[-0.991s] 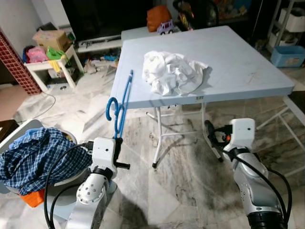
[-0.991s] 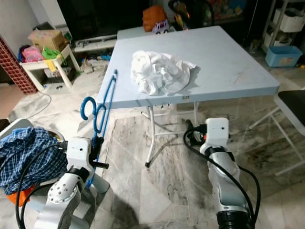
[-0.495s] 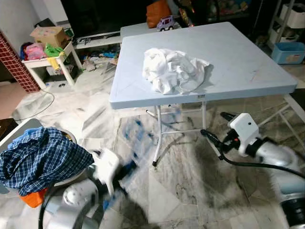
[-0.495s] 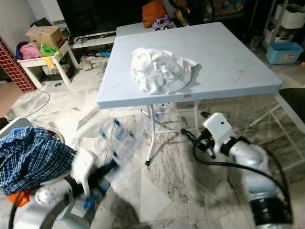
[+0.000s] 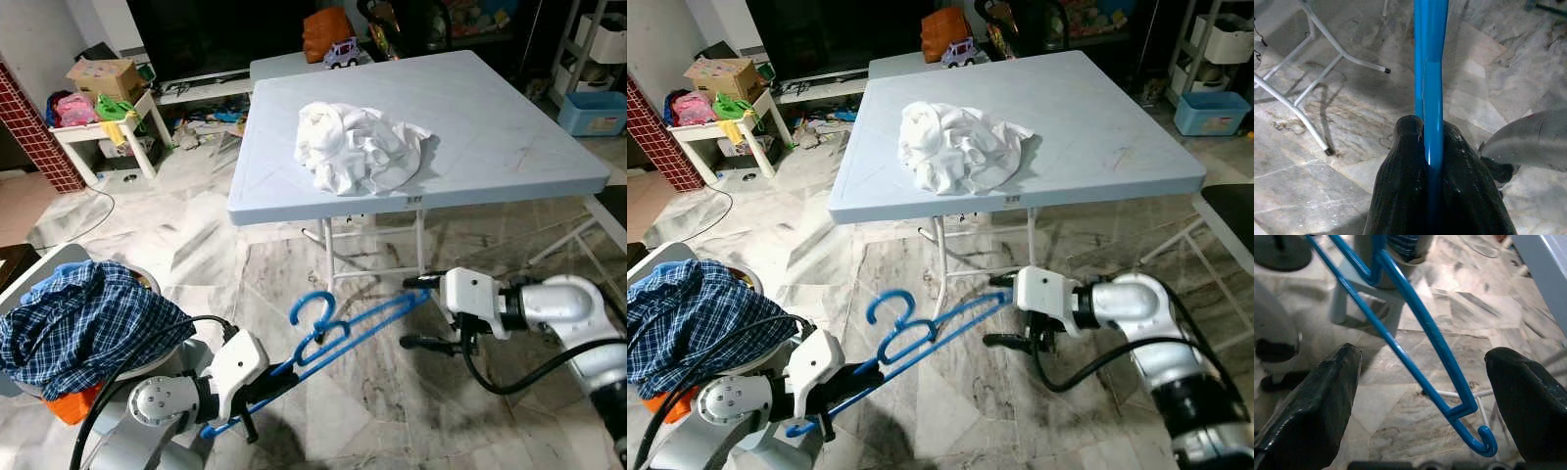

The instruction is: Hang hanger

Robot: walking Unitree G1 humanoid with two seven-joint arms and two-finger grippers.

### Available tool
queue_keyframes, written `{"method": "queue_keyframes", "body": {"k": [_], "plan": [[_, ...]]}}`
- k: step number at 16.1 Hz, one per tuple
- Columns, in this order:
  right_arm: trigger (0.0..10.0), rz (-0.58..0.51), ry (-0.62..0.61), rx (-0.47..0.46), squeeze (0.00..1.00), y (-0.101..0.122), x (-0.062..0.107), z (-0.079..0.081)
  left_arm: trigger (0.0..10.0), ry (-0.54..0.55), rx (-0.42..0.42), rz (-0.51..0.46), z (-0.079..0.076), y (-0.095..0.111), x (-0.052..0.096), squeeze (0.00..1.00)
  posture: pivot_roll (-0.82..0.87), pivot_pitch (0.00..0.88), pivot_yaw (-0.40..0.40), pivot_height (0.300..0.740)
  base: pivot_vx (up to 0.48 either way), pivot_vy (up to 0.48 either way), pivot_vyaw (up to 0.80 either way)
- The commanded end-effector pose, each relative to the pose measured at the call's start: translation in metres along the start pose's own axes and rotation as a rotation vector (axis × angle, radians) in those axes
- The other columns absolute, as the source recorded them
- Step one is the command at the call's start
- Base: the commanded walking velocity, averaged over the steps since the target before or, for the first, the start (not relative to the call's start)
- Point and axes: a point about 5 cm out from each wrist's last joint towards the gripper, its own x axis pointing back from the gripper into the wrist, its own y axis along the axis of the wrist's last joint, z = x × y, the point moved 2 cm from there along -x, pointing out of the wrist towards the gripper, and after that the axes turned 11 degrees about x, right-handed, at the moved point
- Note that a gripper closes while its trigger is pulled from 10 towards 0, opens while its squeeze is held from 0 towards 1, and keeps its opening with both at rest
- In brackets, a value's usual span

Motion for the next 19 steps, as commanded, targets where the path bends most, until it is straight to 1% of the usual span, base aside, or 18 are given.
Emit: {"method": "queue_keyframes", "body": {"k": [1, 3, 4, 5, 6, 7, 8, 11, 14, 16, 18, 19], "plan": [[10.0, -0.008, 0.052, 0.037, 0.0, 0.006, -0.003, -0.005, 10.0, -0.023, -0.019, 0.026, -0.001, -0.003, 0.002, 0.0, -0.11, 0.0, 0.129, 0.74, 0.0, 0.0, 0.0], [10.0, -0.026, 0.082, 0.063, 0.0, 0.011, -0.01, -0.008, 10.0, -0.054, -0.05, 0.05, -0.006, -0.006, -0.001, 0.0, -0.11, 0.0, 0.133, 0.74, 0.0, 0.0, 0.0], [10.0, -0.037, 0.111, 0.078, 0.0, 0.015, -0.014, -0.007, 10.0, -0.064, -0.071, 0.059, -0.007, -0.007, -0.002, 0.0, -0.11, 0.0, 0.134, 0.74, 0.0, 0.0, 0.0], [10.0, -0.043, 0.134, 0.084, 0.0, 0.017, -0.016, -0.006, 10.0, -0.065, -0.074, 0.059, -0.007, -0.007, -0.003, 0.0, -0.11, 0.0, 0.134, 0.74, 0.0, 0.0, 0.0], [2.8, -0.046, 0.161, 0.087, 0.0, 0.018, -0.017, -0.004, 10.0, -0.068, -0.079, 0.06, -0.006, -0.007, -0.004, 0.0, -0.11, 0.0, 0.136, 0.74, 0.0, 0.0, 0.0], [0.0, -0.027, 0.228, 0.102, 0.0, 0.018, -0.018, 0.0, 10.0, -0.069, -0.096, 0.064, -0.004, -0.006, -0.005, 0.0, -0.11, 0.0, 0.136, 0.74, 0.0, 0.0, 0.0], [0.0, -0.012, 0.271, 0.118, 0.0, 0.017, -0.018, 0.002, 10.0, -0.069, -0.105, 0.064, -0.003, -0.005, -0.006, 0.0, -0.11, 0.0, 0.138, 0.74, 0.0, 0.0, 0.0], [0.0, 0.005, 0.333, 0.115, 0.0, 0.015, -0.016, 0.007, 10.0, -0.068, -0.115, 0.065, -0.002, -0.006, -0.007, 0.0, -0.11, 0.0, 0.137, 0.74, 0.0, 0.0, 0.0], [0.0, 0.008, 0.339, 0.116, 0.0, 0.015, -0.017, 0.01, 10.0, -0.067, -0.116, 0.064, -0.002, -0.008, -0.008, 0.0, -0.11, 0.0, 0.136, 0.74, 0.0, 0.0, 0.0], [0.0, -0.007, 0.319, 0.125, 0.0, 0.018, -0.024, 0.009, 10.0, -0.071, -0.121, 0.063, -0.003, -0.009, -0.011, 0.0, -0.12, 0.0, 0.137, 0.74, 0.0, 0.0, 0.0], [0.0, -0.001, 0.309, 0.134, 0.0, 0.018, -0.031, 0.011, 10.0, -0.073, -0.134, 0.066, -0.003, -0.009, -0.013, 0.0, -0.11, 0.0, 0.134, 0.74, 0.0, 0.0, 0.0], [2.9, 0.007, 0.305, 0.135, 0.0, 0.016, -0.037, 0.014, 10.0, -0.069, -0.149, 0.063, -0.002, -0.007, -0.014, 0.0, -0.11, 0.0, 0.132, 0.74, 0.0, 0.0, 0.0]]}}
